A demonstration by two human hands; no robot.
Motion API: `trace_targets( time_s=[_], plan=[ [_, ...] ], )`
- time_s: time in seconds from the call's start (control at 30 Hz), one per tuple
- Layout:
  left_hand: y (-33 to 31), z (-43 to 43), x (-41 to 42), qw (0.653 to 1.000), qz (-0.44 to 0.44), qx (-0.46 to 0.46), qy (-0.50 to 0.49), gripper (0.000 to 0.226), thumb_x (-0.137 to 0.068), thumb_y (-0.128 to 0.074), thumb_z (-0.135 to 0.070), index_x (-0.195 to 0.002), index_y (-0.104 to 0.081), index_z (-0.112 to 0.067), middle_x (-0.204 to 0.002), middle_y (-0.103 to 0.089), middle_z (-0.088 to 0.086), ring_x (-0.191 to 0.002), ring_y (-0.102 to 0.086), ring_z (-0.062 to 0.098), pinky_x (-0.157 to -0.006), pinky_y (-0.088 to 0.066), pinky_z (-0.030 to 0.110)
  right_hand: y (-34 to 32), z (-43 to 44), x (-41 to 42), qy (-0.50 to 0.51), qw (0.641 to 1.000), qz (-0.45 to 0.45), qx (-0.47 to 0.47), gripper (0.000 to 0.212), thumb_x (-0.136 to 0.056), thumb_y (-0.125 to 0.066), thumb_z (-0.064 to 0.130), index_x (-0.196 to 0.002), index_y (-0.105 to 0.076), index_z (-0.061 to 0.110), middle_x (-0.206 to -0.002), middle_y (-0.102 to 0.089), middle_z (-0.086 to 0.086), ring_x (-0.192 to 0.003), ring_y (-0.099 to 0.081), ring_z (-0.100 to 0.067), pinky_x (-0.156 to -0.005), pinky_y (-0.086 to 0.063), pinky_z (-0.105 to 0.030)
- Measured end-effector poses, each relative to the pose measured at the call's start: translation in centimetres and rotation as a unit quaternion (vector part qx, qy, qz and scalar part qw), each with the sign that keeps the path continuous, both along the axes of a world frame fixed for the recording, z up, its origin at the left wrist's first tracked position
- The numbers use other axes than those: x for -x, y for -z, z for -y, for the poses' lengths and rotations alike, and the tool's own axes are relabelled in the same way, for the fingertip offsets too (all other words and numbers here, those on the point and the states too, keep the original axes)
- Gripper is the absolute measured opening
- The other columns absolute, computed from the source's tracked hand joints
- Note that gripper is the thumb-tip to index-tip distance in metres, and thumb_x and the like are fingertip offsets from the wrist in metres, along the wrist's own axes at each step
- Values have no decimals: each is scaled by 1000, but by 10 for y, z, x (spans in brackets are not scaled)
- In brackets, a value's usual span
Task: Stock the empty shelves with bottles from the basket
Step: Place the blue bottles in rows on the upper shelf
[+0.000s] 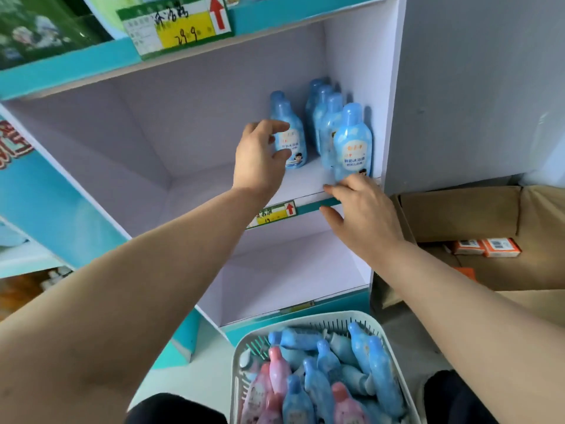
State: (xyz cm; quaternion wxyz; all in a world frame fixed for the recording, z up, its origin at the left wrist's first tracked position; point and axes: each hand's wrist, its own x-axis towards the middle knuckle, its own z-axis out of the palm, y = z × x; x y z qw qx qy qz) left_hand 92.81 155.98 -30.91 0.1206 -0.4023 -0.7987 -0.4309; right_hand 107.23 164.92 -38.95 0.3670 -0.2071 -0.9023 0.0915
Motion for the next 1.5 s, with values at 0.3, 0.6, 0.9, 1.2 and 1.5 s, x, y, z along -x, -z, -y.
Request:
trace_targets(
  time_s=[0.3,0.6,0.9,1.2,1.5],
  plan=[
    [95,108,-64,991,30,128,31,28,-81,-70,-6,-107,-68,-17,-108,-60,0,-88,-55,9,-83,-42,19,66,56,-54,-28,983,171,53,38,-87,-61,18,-125,-59,16,-132,-52,-6,-121,-49,-28,-94,-43,-42],
    [223,163,-86,870,231,435,14,34,-79,-69,-21,-113,-64,-19,-110,-68,-1,-98,-62,20,-89,-50,31,167,81,-83,-65,887,425,169,32,-86,-57,17,-117,-63,24,-124,-58,0,-118,-50,-22,-96,-43,-33],
    [278,157,-107,797,254,547,40,30,-75,-70,-38,-91,-53,-19,-114,-53,10,-99,-56,27,-82,-53,41,201,89,-70,-48,867,445,218,33,-89,-54,20,-121,-60,28,-127,-57,4,-117,-53,-20,-90,-42,-33],
    [274,176,-78,826,423,372,-23,20,-80,-67,-17,-87,-49,-19,-88,-53,3,-76,-49,17,-60,-40,25,221,107,-41,-42,801,507,314,36,-92,-50,30,-127,-51,21,-129,-56,-8,-116,-55,-27,-90,-45,-33],
    [263,185,-44,858,471,165,-123,21,-90,-59,-17,-106,-46,-14,-103,-61,13,-79,-54,28,-66,-48,39,238,134,-16,15,775,538,332,42,-90,-55,46,-114,-56,12,-115,-62,-6,-104,-61,-26,-75,-47,-30]
  ],
)
